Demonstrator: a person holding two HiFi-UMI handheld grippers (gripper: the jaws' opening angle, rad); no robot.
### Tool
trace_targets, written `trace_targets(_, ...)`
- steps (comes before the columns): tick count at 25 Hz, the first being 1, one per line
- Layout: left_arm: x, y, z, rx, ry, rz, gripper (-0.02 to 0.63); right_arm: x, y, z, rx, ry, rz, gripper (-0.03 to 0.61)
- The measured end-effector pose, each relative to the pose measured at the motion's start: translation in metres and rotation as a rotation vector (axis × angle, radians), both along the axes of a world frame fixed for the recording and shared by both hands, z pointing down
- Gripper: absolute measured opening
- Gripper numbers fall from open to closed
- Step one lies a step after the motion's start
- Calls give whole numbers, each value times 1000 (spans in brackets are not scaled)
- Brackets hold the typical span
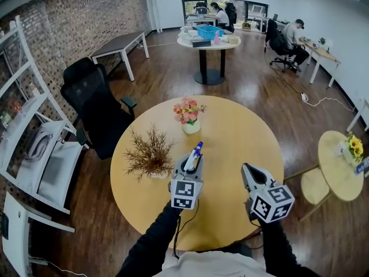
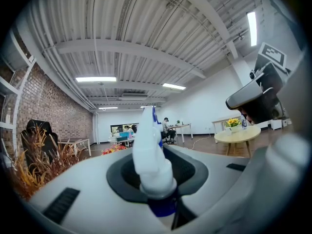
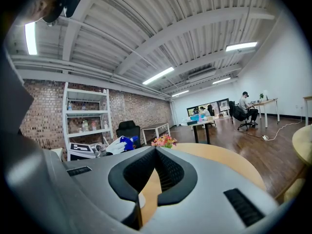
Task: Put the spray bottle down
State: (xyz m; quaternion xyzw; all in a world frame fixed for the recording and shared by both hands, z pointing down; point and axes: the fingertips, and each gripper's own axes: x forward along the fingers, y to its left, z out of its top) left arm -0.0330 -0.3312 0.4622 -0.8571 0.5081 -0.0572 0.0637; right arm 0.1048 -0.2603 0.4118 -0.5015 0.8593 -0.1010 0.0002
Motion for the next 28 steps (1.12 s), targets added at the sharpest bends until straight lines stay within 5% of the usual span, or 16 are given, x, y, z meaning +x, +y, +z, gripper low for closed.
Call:
trace_targets(6, -1, 2, -3, 2, 9, 2, 124, 1, 3, 0, -1, -7, 3, -20)
trace_targets(15, -7, 17, -5, -39, 55, 21, 260, -3, 9, -6, 6, -14, -3, -20)
trace_targets(26, -47, 88, -8, -105, 134, -27, 262, -14, 13, -4, 11, -25, -9, -20)
trace_targets(28, -52, 100, -11, -118, 146, -26, 174, -17, 16, -5, 19, -41, -23, -20)
